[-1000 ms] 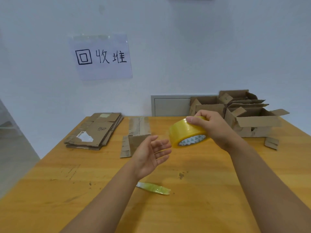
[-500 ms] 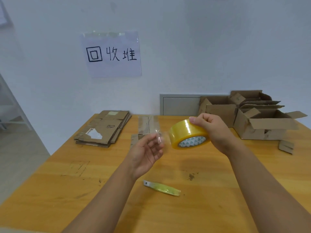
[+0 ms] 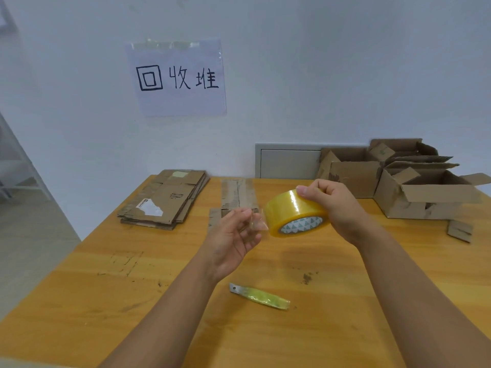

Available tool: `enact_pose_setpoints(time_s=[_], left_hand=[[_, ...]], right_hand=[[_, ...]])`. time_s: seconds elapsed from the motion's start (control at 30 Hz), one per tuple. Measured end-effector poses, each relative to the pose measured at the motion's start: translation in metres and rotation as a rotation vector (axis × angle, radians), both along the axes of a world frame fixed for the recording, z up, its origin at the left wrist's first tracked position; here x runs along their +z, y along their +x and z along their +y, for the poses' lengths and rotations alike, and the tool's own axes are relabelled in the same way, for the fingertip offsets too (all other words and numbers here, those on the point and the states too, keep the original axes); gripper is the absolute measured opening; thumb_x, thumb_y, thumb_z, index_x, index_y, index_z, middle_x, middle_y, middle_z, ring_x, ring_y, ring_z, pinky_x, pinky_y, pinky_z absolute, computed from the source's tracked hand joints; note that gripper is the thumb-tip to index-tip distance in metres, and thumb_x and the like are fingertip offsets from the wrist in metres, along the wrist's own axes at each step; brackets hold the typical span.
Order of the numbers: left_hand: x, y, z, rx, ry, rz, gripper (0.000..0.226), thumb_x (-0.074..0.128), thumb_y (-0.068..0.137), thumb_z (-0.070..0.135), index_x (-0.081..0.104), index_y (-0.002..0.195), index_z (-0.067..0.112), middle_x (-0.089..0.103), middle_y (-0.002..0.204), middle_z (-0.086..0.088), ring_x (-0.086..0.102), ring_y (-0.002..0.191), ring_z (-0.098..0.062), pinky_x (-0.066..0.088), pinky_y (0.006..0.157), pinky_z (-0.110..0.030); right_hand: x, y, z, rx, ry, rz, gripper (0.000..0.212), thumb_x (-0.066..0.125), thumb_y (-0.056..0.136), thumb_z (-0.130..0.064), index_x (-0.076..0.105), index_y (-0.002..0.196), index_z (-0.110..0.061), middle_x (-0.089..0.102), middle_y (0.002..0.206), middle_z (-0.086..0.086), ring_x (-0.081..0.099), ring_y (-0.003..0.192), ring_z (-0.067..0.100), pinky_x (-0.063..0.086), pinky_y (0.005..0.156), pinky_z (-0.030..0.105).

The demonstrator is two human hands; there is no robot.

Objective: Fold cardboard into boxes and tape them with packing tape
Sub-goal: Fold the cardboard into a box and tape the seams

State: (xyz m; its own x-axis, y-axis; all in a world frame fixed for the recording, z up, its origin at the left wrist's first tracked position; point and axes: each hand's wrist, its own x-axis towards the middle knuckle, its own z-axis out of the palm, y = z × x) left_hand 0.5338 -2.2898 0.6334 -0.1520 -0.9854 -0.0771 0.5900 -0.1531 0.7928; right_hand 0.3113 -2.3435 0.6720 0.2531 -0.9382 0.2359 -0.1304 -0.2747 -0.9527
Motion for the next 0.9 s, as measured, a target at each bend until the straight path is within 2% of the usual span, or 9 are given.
enact_pose_setpoints(time_s=[0.13,0.37,0.5,0.6,0.73,0.83,0.9], left_hand=[[0.0014,-0.0013,-0.0006,0.054,0.011,-0.047,0.018,0.063,0.091,0.014,0.060,0.107,0.007,0.070,0.093,-0.010,0.063,0.072,-0.015,0.055,0.059,-0.022],[-0.0003,0.0015,-0.0023,0.115,0.044,-0.116,0.007,0.061,0.095,0.010,0.062,0.101,0.007,0.069,0.112,-0.022,0.070,0.077,-0.017,0.060,0.066,-0.023],[0.0010,0.0016,-0.0017,0.138,0.034,-0.195,0.005,0.058,0.097,0.008,0.063,0.095,0.006,0.064,0.102,-0.019,0.070,0.072,-0.015,0.059,0.063,-0.023],[0.0020,0.0011,-0.0009,0.148,0.028,-0.232,0.005,0.059,0.096,0.008,0.063,0.095,0.007,0.064,0.098,-0.017,0.068,0.076,-0.018,0.059,0.063,-0.023],[0.0036,0.0007,0.0001,0.125,0.016,-0.210,0.005,0.058,0.097,0.009,0.062,0.099,0.007,0.072,0.098,-0.013,0.068,0.077,-0.017,0.058,0.062,-0.022],[0.0048,0.0010,0.0012,0.080,0.026,-0.136,0.002,0.059,0.095,0.010,0.060,0.096,0.009,0.071,0.096,-0.011,0.067,0.074,-0.017,0.056,0.060,-0.023],[0.0049,0.0020,0.0014,0.033,0.032,-0.096,0.008,0.063,0.091,0.013,0.060,0.098,0.010,0.069,0.096,-0.010,0.065,0.074,-0.016,0.056,0.060,-0.022]], right_hand=[[-0.0027,-0.0012,-0.0012,-0.014,-0.006,0.008,0.050,0.071,0.072,-0.051,0.063,0.091,-0.006,0.066,0.079,-0.003,0.065,0.071,0.011,0.053,0.063,0.026],[-0.0046,-0.0050,-0.0012,-0.059,-0.040,0.000,0.047,0.072,0.070,-0.051,0.062,0.087,-0.008,0.065,0.074,-0.004,0.064,0.066,0.007,0.050,0.057,0.019],[-0.0064,-0.0065,-0.0012,-0.083,-0.046,0.021,0.054,0.073,0.070,-0.052,0.063,0.091,-0.003,0.066,0.078,-0.003,0.065,0.067,0.006,0.052,0.058,0.020],[-0.0076,-0.0065,-0.0002,-0.087,-0.041,0.029,0.054,0.072,0.069,-0.053,0.063,0.092,-0.004,0.066,0.080,-0.002,0.065,0.068,0.006,0.052,0.060,0.022],[-0.0085,-0.0053,0.0009,-0.083,-0.021,0.019,0.052,0.073,0.068,-0.053,0.063,0.090,-0.007,0.066,0.079,-0.002,0.065,0.067,0.005,0.051,0.059,0.022],[-0.0084,-0.0047,0.0015,-0.077,-0.016,0.012,0.051,0.072,0.069,-0.053,0.063,0.089,-0.008,0.066,0.079,-0.002,0.064,0.067,0.007,0.051,0.060,0.024],[-0.0081,-0.0043,0.0016,-0.066,-0.016,0.010,0.046,0.072,0.069,-0.053,0.063,0.086,-0.011,0.065,0.078,-0.003,0.064,0.067,0.006,0.050,0.059,0.022]])
